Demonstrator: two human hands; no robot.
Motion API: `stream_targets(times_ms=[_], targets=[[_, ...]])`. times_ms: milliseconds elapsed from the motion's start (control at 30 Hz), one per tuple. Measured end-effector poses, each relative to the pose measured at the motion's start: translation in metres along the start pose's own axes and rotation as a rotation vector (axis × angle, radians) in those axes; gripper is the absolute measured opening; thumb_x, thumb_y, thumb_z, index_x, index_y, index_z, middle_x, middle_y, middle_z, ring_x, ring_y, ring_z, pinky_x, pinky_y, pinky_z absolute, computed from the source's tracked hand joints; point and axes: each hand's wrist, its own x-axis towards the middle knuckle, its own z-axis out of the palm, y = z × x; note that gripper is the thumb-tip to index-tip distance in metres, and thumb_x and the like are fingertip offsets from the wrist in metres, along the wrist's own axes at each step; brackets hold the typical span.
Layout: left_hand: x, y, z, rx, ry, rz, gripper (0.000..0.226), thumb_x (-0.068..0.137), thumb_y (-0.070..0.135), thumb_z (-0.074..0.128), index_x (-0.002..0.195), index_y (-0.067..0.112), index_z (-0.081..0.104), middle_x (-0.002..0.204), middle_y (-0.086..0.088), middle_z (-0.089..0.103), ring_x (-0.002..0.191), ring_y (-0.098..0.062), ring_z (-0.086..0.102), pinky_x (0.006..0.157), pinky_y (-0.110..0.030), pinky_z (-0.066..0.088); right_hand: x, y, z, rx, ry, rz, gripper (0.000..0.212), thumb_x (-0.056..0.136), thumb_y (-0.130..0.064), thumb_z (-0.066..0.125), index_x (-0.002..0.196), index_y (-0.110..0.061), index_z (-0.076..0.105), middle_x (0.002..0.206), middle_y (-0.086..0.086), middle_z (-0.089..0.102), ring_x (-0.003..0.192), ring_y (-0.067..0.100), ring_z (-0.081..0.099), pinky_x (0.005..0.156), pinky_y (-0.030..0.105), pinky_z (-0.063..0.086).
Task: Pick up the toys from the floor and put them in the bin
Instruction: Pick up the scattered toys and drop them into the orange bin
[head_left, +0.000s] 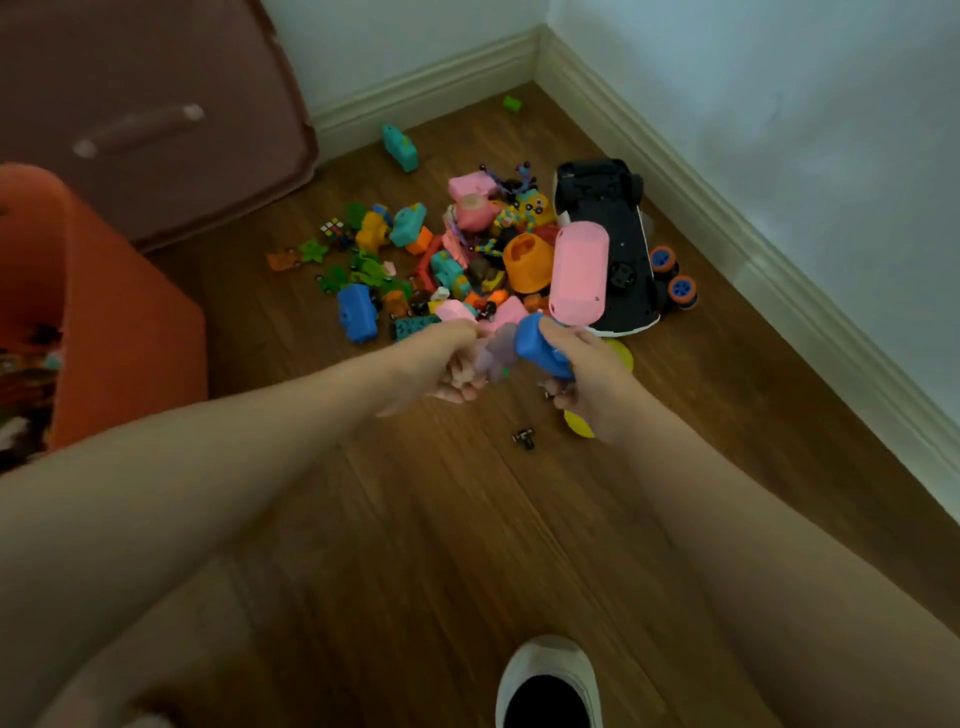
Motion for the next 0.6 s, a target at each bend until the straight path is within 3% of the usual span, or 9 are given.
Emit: stream_targets(times_ms=[67,200,333,467,600], targets=[[-0.03,0.01,-0.026,-0.114,0.024,0.089,0.018,0.088,0.01,0.034,0.088,0.011,0.052,0.064,-0.01,0.048,0.051,-0.015,0.046,0.049,-0.02,0.037,-0.012,-0.023,0.021,0.092,-0.023,-0.005,0.027,0.088,-0.047,0.056,0.097,-0.022,0.054,0.077,-0.001,0.051,0.056,0.011,0.042,0.051,0.023,0.032],[-0.105,0.012,-0.086,-0.354,0.062,0.323,0.018,0.072,0.03,0.047,0.075,0.012,0.048,0.044,0.0,0.045,0.034,-0.008,0.038,0.037,-0.015,0.024,-0.04,-0.063,0.081,0.205,-0.234,-0.053,0.032,0.09,-0.05,0.049,0.095,-0.02,0.058,0.07,0.0,0.049,0.051,0.009,0.04,0.048,0.02,0.029],[-0.161,-0.01,-0.141,-0.412,0.232,0.465,0.028,0.086,0.035,0.047,0.069,0.013,0.05,0.046,-0.001,0.038,0.034,-0.005,0.03,0.038,-0.018,0.018,-0.064,-0.082,0.154,0.2,-0.365,-0.067,0.035,0.089,-0.053,0.048,0.084,-0.02,0.058,0.067,0.0,0.049,0.045,0.009,0.039,0.04,0.018,0.027],[-0.191,-0.047,-0.196,-0.332,0.593,0.467,0.032,0.095,0.031,0.042,0.069,0.016,0.053,0.051,-0.001,0.05,0.04,-0.007,0.035,0.04,-0.02,0.026,-0.08,-0.084,0.233,-0.027,-0.394,-0.151,0.023,0.088,-0.045,0.057,0.092,-0.022,0.055,0.074,-0.003,0.049,0.049,0.009,0.041,0.042,0.017,0.031],[-0.201,-0.092,-0.228,-0.113,1.051,0.454,0.017,0.089,0.039,0.053,0.084,0.023,0.054,0.069,0.008,0.056,0.059,-0.005,0.049,0.059,-0.023,0.039,-0.088,-0.075,0.301,-0.16,-0.359,-0.252,0.045,0.083,-0.036,0.067,0.117,-0.012,0.049,0.08,0.0,0.053,0.054,0.009,0.045,0.046,0.019,0.037]])
